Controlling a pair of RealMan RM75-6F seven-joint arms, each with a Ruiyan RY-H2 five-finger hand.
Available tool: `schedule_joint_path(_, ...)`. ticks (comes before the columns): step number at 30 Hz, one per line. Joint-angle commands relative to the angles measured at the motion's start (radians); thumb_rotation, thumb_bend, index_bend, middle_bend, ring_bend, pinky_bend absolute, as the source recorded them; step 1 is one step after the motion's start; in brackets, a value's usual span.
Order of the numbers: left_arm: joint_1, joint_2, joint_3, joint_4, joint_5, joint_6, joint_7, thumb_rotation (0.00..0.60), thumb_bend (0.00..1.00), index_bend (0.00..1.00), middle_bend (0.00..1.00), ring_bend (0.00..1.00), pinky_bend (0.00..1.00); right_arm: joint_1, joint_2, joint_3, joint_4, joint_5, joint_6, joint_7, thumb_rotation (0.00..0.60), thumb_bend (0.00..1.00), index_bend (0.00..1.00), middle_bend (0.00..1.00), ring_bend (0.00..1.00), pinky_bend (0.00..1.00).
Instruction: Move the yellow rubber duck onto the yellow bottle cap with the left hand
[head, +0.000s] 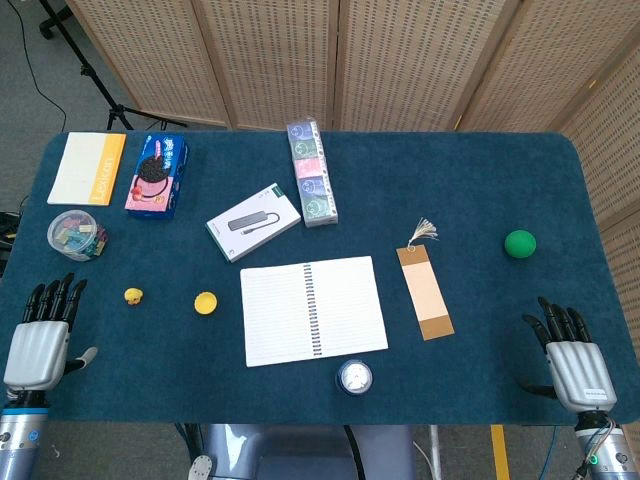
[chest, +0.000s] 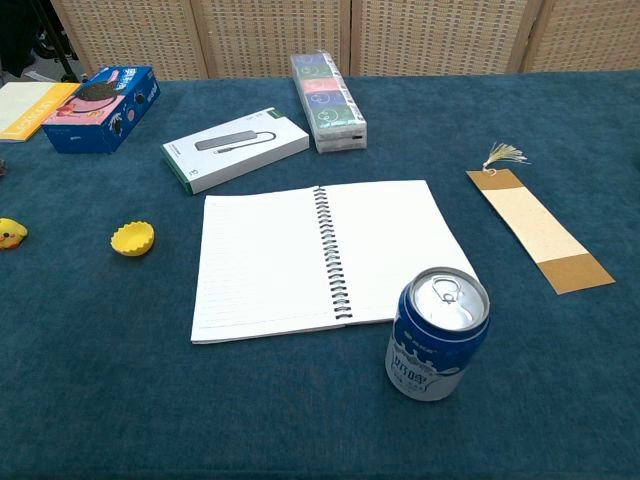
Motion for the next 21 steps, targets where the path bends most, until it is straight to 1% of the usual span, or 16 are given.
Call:
schedule_joint_path(1,0.000,-0.001,0.000,0.001,-0.001,0.000,0.001,0.600,0.11,0.00,0.00,0.00,0.00,0.000,0.000,0.000,0.000,0.000,0.000,0.000,0.600,0.00,0.16,0.00,0.00,0.04)
schedule_joint_path(10,-0.002,-0.002,0.000,0.002,-0.002,-0.005,0.000,0.600,0.11,0.00,0.00,0.00,0.00,-0.003,0.002,-0.001,-0.002,-0.007,0.007,0.005,0.600,0.00,0.16,0.00,0.00,0.04)
schedule_joint_path(21,-0.009,0.001,-0.004,0.004,-0.015,-0.020,-0.004,0.600,0.11,0.00,0.00,0.00,0.00,0.004,-0.003,0.003,0.001,0.010,-0.010,-0.005,0.600,0.00,0.16,0.00,0.00,0.04)
